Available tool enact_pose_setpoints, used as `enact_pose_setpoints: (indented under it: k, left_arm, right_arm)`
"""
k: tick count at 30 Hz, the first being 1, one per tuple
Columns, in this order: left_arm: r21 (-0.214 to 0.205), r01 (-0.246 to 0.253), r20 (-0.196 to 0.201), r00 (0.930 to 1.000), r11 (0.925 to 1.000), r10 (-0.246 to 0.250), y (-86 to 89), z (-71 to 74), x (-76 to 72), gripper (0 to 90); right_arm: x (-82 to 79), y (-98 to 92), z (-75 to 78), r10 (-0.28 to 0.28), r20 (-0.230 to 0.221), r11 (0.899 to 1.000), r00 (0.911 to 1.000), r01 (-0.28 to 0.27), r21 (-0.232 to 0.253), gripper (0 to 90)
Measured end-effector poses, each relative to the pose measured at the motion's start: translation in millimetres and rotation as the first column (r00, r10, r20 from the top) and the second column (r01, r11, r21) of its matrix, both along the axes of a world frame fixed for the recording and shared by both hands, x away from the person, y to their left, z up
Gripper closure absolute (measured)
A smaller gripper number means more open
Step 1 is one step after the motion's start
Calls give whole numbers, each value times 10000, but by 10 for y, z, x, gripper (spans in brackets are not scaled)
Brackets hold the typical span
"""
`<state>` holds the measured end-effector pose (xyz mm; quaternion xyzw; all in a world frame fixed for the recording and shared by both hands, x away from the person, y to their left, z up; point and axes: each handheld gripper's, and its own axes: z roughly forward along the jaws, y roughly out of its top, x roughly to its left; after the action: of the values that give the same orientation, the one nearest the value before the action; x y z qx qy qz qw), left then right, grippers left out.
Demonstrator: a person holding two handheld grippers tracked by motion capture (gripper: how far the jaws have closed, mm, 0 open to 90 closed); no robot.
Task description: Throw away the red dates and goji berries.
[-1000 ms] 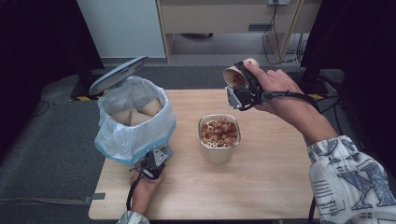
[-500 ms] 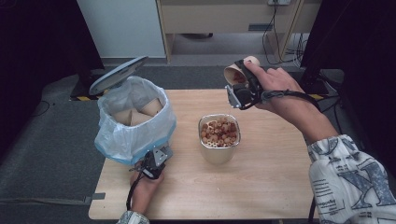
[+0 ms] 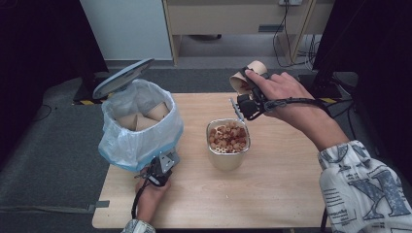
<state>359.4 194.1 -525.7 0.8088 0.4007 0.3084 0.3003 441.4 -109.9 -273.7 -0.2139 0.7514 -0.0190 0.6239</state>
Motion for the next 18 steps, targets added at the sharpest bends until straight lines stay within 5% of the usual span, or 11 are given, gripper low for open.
enact_pose_setpoints:
  k: [18]
  left_arm:
    - [12, 5, 1, 10000, 10000, -5, 0, 0, 0, 891]
  right_arm:
    - [-17, 7, -3, 86, 145, 9998, 9999, -83, -154, 370]
